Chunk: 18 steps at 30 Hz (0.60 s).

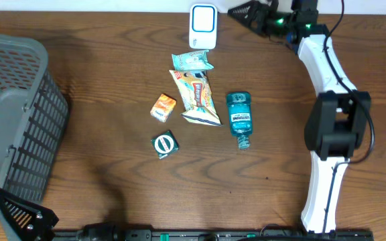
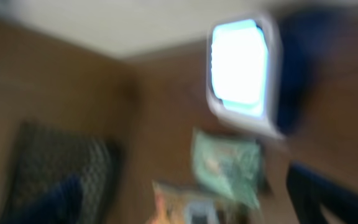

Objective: Scan the item barcode

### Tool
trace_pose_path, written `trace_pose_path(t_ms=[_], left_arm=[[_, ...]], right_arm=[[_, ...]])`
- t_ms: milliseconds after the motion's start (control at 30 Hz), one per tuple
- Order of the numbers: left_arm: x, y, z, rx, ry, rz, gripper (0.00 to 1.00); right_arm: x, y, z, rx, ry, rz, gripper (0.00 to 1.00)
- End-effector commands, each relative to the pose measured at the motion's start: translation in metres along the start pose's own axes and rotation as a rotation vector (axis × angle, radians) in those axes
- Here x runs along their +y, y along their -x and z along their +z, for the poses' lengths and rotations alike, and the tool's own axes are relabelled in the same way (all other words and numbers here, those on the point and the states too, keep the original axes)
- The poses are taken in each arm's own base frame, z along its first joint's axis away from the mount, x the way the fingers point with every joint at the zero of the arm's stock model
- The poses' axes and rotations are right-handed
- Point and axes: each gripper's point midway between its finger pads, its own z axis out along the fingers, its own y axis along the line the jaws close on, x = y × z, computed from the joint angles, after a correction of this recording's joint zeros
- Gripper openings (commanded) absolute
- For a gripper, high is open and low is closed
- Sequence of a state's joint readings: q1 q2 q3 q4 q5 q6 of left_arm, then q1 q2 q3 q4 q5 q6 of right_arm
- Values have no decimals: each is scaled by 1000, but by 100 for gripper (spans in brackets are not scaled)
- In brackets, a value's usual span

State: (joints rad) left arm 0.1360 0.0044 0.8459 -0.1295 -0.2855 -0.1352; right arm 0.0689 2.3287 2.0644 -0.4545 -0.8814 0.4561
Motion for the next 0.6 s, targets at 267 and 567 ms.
trace_pose_path(t_ms=[267, 567], left_arm=[[-2, 2, -1, -5, -11, -10, 98], [-2, 2, -1, -5, -11, -9, 98]], right_arm=[[10, -53, 33, 77, -613, -393, 99], [-42, -88, 116, 64, -588, -265, 95]])
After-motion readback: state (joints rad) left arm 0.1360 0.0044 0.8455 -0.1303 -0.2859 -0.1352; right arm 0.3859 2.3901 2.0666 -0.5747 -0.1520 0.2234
